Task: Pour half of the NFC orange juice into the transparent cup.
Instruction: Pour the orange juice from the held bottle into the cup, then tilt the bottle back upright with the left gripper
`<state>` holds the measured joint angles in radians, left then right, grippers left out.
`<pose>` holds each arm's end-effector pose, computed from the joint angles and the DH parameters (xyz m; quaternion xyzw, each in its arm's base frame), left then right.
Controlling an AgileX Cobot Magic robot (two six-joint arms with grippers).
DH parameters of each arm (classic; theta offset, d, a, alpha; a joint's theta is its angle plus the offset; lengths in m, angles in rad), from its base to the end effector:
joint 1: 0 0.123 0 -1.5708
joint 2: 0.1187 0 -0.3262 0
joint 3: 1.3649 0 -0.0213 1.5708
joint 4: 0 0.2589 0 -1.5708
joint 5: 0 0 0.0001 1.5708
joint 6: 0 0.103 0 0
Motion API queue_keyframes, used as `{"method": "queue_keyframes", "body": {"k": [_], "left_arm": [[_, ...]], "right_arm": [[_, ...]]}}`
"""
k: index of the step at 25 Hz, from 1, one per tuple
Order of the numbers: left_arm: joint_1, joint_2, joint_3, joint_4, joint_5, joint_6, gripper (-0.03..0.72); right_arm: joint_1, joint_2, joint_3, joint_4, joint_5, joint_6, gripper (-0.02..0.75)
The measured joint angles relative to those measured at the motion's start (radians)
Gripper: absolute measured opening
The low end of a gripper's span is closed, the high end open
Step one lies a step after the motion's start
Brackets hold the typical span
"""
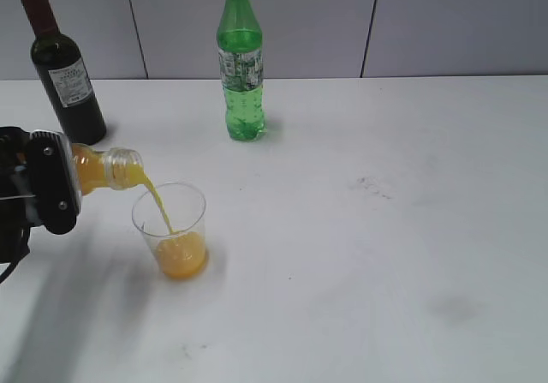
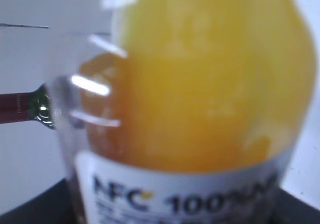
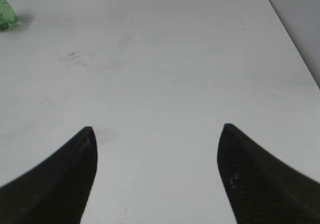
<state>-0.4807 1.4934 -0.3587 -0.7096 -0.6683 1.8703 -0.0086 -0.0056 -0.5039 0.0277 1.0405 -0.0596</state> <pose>0.2352 -0.0758 0.1894 0.5829 0.6187 0.3562 0.3881 -0.0289 0.0027 0.2786 -0.0220 0.8450 -0.0044 0.5343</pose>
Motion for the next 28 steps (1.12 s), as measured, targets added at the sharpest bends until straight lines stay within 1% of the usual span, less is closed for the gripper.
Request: {"method": "queue_keyframes", "body": {"k": [28], "left_arm": [[0.000,-0.004,0.000,0.017,-0.001,0.000,0.470]], "right_arm": [[0.000,0.000,0.000,0.000,0.000,0.000,0.573]]}}
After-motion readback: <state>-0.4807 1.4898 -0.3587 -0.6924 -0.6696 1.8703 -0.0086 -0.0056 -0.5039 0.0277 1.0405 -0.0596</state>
